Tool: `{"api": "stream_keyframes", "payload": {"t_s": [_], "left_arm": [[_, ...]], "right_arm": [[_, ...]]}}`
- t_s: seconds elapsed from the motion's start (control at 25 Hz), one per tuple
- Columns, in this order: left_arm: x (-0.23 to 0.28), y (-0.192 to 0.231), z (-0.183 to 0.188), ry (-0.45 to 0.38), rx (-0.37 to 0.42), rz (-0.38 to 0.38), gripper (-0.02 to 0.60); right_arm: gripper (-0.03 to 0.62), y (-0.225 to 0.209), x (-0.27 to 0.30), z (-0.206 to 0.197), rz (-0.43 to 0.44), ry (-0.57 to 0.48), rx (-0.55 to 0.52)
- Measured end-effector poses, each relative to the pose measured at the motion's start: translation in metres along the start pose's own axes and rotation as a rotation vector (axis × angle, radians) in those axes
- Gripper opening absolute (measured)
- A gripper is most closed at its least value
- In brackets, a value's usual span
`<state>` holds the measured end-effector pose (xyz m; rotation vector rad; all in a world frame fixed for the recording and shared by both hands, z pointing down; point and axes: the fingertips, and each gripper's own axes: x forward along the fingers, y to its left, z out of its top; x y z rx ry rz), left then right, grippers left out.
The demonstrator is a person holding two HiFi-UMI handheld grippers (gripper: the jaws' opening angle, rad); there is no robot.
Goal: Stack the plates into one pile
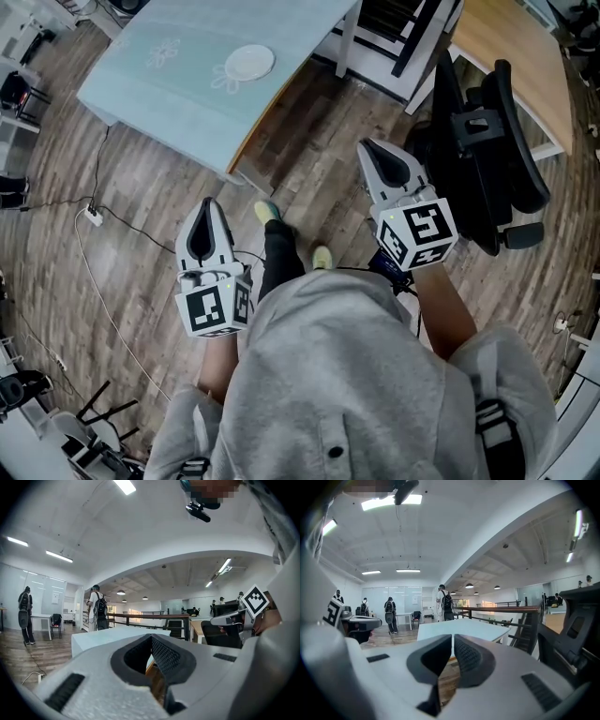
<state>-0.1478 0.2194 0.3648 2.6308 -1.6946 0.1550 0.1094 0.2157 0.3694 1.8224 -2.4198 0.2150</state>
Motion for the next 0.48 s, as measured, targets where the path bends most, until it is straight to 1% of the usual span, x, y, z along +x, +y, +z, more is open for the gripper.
{"api": "stream_keyframes", "payload": {"t_s": [0.2, 0.48], "left_arm": [[-0.013, -0.002, 0.002, -0.006, -0.004, 0.002, 0.02], [-0.024, 0.009, -0.001, -0.002, -0.019, 0.016, 0.02]], "right_arm": [[0.035, 0.01, -0.005, -0.002, 0.008, 0.005, -0.016], [0.035, 0.023, -0.004, -0.004, 0.02, 0.02, -0.033]]}}
